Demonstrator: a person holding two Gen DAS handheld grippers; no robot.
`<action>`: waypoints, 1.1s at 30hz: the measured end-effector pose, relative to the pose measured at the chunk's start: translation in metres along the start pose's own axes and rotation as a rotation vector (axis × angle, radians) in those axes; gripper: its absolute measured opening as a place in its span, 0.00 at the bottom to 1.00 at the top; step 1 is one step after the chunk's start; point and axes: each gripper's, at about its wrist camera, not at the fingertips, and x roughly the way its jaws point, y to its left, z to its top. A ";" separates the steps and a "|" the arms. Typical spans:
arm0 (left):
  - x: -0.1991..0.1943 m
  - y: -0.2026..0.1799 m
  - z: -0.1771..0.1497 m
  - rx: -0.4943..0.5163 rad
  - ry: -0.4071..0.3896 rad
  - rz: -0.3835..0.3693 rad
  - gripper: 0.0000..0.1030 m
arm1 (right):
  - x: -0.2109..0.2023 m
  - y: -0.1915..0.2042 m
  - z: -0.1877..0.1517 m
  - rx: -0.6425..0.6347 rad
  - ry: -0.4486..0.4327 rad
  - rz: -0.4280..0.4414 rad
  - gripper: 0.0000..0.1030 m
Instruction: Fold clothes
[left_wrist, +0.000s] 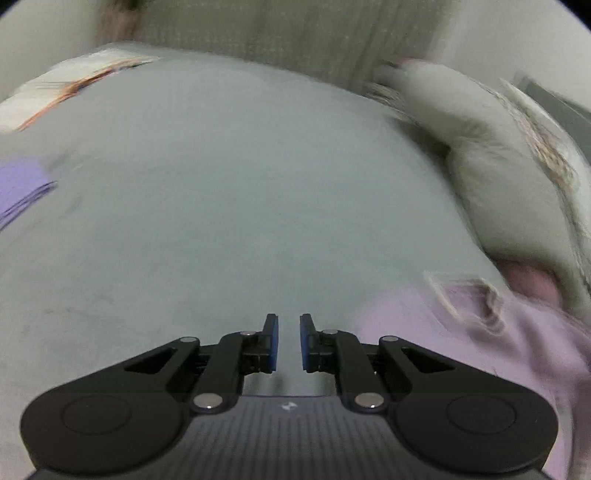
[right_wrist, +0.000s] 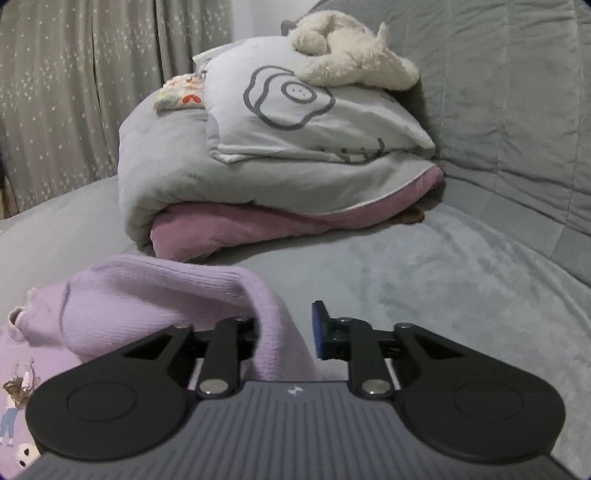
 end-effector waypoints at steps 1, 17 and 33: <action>-0.005 -0.016 -0.014 0.053 0.009 -0.005 0.25 | 0.001 -0.001 0.000 0.016 0.008 0.001 0.41; 0.028 -0.066 -0.059 0.215 0.110 0.176 0.21 | -0.018 0.002 0.013 -0.132 -0.017 -0.104 0.77; -0.008 0.103 0.014 -0.228 0.092 0.005 0.53 | 0.000 -0.033 0.003 0.108 0.076 -0.082 0.89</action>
